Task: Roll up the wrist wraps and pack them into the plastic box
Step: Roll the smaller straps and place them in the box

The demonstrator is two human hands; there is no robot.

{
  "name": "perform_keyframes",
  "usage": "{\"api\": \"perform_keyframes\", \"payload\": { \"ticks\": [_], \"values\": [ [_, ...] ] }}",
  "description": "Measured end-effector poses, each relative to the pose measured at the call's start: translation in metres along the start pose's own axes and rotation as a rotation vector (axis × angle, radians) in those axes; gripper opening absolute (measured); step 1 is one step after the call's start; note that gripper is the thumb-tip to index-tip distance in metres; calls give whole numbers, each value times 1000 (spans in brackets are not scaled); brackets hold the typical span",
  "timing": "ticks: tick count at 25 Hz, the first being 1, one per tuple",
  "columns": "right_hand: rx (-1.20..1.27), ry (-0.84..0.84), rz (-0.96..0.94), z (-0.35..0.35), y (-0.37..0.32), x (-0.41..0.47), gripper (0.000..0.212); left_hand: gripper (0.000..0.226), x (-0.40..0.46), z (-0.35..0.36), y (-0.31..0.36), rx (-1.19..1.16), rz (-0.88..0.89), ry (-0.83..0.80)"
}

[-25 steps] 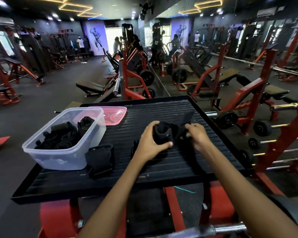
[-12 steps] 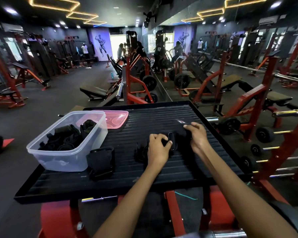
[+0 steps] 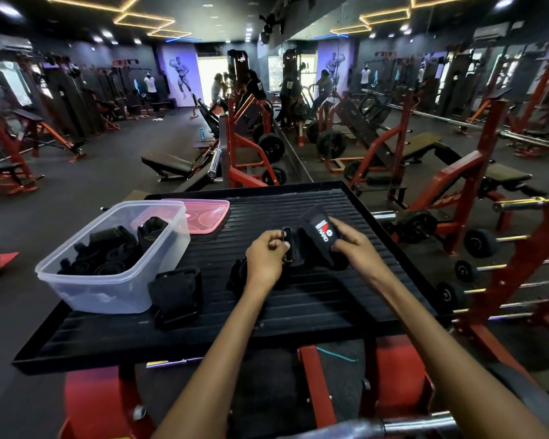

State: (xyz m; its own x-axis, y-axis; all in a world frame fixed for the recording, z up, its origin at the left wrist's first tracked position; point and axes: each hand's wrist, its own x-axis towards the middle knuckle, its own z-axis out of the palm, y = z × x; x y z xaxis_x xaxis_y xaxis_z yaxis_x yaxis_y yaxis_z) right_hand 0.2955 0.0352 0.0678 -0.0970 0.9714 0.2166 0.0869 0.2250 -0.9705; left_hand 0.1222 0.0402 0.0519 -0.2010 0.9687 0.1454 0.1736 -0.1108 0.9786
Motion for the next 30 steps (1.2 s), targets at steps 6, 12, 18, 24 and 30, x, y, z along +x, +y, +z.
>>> {"api": "perform_keyframes", "payload": {
  "ticks": [6, 12, 18, 24, 30],
  "values": [
    [-439, -79, -87, 12, -6, -3, 46, 26, -1, -22, 15, -112, 64, -11],
    [-712, -63, -223, 30, -7, 2, 54, 20, -6, -30, 20, -102, 67, 21],
    [-506, -123, -223, 39, -11, 11, 41, 30, -4, -32, 20, 174, 315, 114],
    [-278, -168, -186, 37, -9, 26, 30, 89, 0, -47, -5, -14, 236, -400],
    [-307, -239, -84, 37, -6, 39, 46, 117, 5, -35, -14, 140, 373, -308]
  ]
}}
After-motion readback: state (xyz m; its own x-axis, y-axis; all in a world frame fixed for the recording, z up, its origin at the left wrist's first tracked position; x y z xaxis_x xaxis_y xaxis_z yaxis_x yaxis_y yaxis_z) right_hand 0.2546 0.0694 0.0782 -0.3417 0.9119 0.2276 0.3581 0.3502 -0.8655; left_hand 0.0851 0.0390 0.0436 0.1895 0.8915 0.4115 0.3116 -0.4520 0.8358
